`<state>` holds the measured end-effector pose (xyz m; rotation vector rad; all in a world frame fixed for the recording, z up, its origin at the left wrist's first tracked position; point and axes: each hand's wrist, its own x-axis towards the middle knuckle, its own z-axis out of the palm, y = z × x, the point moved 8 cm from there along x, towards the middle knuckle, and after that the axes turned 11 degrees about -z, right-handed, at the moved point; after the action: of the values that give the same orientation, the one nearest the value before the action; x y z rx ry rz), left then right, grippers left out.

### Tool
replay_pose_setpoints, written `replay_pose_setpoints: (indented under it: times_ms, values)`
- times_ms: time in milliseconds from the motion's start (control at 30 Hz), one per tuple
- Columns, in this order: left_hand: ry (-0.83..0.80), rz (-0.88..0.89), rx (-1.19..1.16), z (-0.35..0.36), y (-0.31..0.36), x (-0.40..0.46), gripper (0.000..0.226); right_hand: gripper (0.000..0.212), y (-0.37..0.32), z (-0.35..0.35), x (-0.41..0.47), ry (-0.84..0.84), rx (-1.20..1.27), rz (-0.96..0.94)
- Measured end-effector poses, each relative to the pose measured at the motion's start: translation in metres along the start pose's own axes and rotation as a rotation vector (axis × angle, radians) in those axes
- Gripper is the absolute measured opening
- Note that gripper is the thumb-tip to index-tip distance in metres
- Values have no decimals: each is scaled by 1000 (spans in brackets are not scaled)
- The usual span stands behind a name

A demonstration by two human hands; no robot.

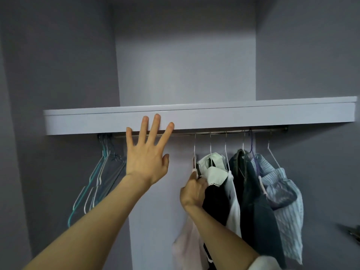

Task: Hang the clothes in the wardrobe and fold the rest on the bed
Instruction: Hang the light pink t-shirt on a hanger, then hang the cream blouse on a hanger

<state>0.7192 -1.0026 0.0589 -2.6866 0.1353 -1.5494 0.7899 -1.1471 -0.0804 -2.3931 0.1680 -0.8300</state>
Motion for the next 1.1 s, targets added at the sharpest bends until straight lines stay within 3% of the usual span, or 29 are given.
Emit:
replay_pose_setpoints:
  times_ms: [167,367,533,633,733,900,1100]
  values:
    - [-108,8,19,-7,-2,-1,92,65,-7,-8,-15,-89,-212,-53]
    - [-385,-83,3,-21,-32,-31,76,70,-24,-36,-59,-223,-401,-232]
    - [-495,-222,-129,-69,-65,-114,66,45,-61,-67,-133,-333,-184,-412]
    - [-569,-334,-208,-104,-83,-176,59,38,-88,-78,-199,-496,-35,-510]
    - [-538,-506,-289,-148,-111,-235,50,34,-106,-83,-262,-625,130,-519]
    - [-626,-721,-161,-217,-162,-366,42,31,-152,-65,-380,-942,296,-767]
    - [-578,-1179,84,-341,-219,-524,38,30,-224,-42,-535,-1354,437,-1153]
